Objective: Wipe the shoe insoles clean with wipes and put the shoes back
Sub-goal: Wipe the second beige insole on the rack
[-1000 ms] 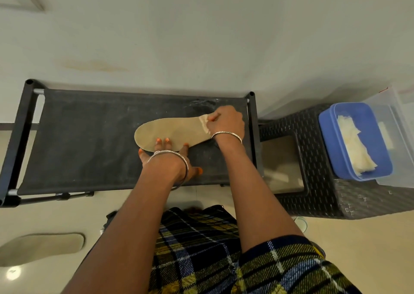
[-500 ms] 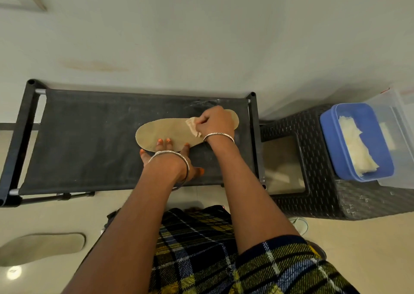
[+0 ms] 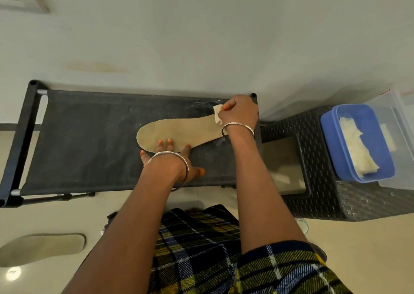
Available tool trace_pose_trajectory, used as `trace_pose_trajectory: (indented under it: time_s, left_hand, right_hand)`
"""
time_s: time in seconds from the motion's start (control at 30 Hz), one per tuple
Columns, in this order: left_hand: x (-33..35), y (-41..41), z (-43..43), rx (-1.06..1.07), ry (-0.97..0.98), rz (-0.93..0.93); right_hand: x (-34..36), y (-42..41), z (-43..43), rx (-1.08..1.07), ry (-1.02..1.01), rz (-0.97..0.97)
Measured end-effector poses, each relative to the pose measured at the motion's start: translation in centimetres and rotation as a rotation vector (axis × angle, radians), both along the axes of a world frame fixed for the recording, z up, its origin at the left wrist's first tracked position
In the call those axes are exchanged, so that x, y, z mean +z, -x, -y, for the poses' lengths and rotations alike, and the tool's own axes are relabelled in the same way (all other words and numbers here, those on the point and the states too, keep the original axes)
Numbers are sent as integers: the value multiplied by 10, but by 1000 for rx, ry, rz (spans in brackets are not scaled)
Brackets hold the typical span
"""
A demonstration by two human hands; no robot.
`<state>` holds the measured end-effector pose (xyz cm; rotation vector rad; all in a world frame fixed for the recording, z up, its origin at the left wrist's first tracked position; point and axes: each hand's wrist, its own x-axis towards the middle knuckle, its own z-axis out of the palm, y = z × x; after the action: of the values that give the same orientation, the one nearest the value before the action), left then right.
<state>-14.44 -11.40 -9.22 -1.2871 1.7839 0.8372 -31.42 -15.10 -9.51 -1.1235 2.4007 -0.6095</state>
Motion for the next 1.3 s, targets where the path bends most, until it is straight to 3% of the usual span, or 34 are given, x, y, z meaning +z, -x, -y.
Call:
trace_pose_trajectory:
  time_s: [0.23,0.37,0.47,0.63,0.73,0.9,1.17,1.3]
  left_hand:
    - [-4,0,1,4,3,18]
    - [-2,-3,0,-27,27,24]
    - [-4,-4,-1,-30,37,33]
    - [-6,-5,-2,-9,25,19]
    - [-3,-5,-1,-1,24,5]
    - [2,-4,0,-6,22,7]
    - [-3,-3,-1,-2,14,26]
    - [-1,-3,0,3,15,-2]
  right_hand:
    - [-18,-16,1,140,-73,57]
    - [-20,-15,12,206,-327,-38]
    - [-18,-33,9,288,-264,-102]
    - [-17,-52,6,524,-242,-48]
    - [-17,-40,6,460,-244,-57]
    - [-22,-19,3,160,-219,-196]
    - [-21,-56,5,586,-209,-119]
    - [-23,-33,6,380,-202,-130]
